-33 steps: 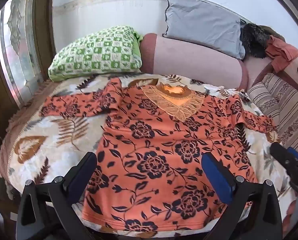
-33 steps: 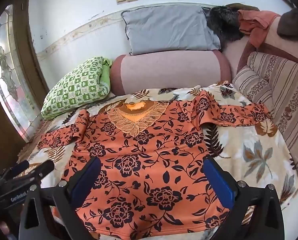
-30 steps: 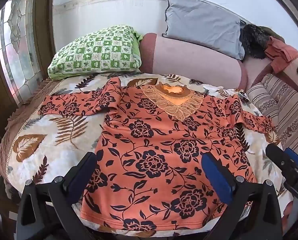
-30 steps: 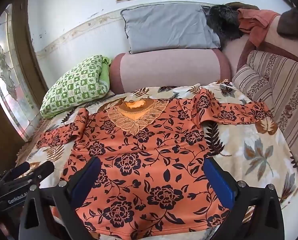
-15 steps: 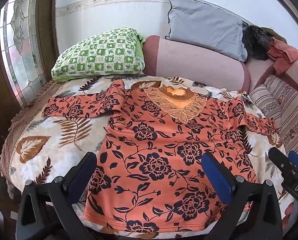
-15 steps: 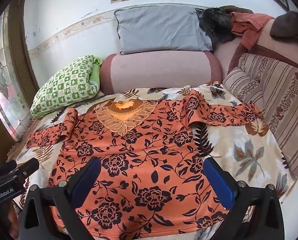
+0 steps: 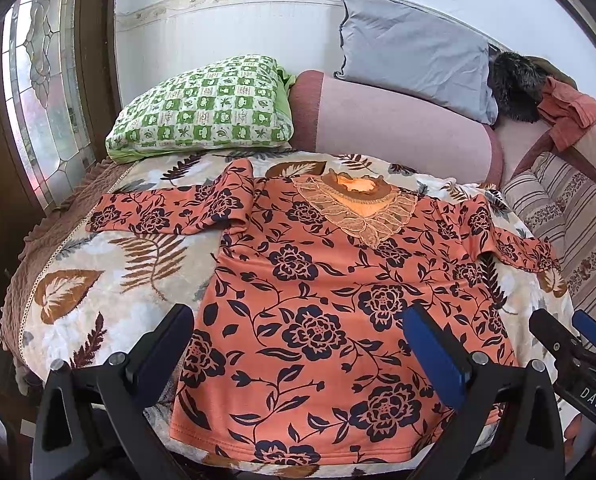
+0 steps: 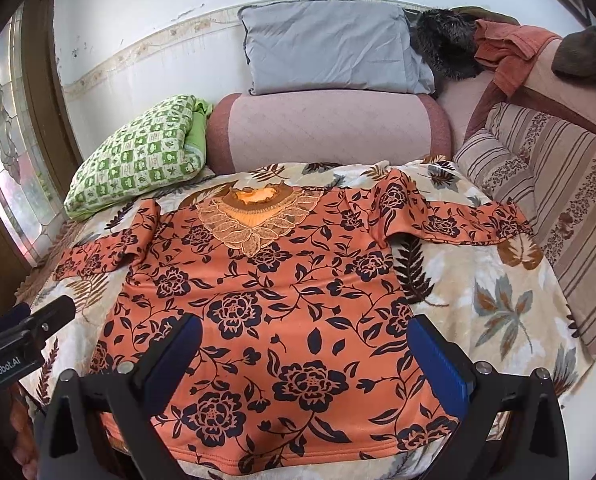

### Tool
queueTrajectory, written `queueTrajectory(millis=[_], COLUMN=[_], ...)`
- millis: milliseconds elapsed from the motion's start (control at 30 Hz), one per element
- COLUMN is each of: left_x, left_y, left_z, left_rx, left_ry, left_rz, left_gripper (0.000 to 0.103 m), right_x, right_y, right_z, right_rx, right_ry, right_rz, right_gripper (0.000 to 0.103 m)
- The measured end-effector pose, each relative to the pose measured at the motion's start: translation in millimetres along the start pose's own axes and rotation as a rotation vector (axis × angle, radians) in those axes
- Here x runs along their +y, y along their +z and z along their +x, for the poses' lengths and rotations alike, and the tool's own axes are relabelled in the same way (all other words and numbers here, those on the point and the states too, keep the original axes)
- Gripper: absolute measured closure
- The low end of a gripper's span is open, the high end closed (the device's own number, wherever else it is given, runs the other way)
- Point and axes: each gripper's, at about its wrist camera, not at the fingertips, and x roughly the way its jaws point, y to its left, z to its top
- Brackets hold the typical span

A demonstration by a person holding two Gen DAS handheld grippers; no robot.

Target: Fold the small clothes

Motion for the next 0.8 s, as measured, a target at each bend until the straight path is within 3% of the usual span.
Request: queueTrajectory(millis=[800], left_x=[1.9], left_y=[-0.1], left_z=[0.7], left_rx=[-0.002], left_ry=[0.006], left_rz=[-0.007], left_gripper=[0.0], right_x=[1.1], right_y=[2.1], right_z=[3.4], right_rx=[0.008], right_ry=[0.005], right_rz=[-0.008], right_gripper=[0.0])
